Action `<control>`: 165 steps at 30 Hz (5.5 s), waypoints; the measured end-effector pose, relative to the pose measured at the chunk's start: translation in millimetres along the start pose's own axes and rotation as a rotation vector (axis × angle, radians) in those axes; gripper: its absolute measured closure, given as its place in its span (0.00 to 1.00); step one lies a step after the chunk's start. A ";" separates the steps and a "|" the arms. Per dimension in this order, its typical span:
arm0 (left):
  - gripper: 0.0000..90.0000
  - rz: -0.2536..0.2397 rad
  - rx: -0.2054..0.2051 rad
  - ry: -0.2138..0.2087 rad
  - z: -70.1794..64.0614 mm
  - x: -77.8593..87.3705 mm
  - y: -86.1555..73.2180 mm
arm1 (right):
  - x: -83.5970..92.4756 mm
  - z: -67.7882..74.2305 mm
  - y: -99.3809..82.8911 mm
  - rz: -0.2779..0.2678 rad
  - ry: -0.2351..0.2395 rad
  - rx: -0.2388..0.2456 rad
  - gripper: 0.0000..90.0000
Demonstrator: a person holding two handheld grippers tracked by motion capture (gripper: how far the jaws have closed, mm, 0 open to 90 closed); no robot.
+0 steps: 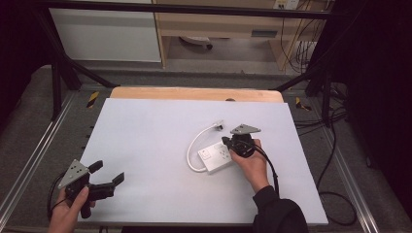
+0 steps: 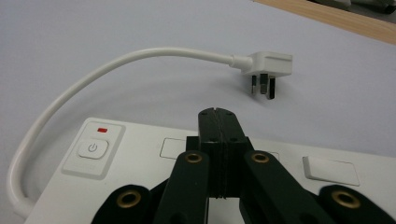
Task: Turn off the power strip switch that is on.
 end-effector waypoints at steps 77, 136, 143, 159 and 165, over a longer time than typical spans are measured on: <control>0.06 0.005 -0.003 0.001 0.4 0.1 -0.4 | -11.7 3.0 -11.0 0.003 0.007 -0.032 1.00; 0.06 0.003 -0.002 0.003 1.2 0.5 -0.1 | -11.3 2.5 -9.7 0.002 0.002 -0.052 1.00; 0.06 0.003 -0.002 0.002 1.2 0.4 -0.1 | -7.0 2.4 -3.5 -0.022 -0.003 -0.052 0.99; 0.06 0.005 -0.002 0.003 1.2 0.4 -0.2 | 6.9 1.3 21.2 -0.056 -0.003 -0.060 0.53; 0.06 0.005 -0.005 0.005 1.6 0.5 -0.2 | 9.0 1.1 26.3 -0.049 -0.012 -0.059 0.31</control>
Point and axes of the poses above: each handheld gripper's, and its own axes: x roughly backward along the jaws, y roughly out of its top, z roughly to its left, the point moved 4 cm from there along -x, roughly forward along the jaws, and after that the axes turned 9 degrees about -z, right-handed, at the moved point
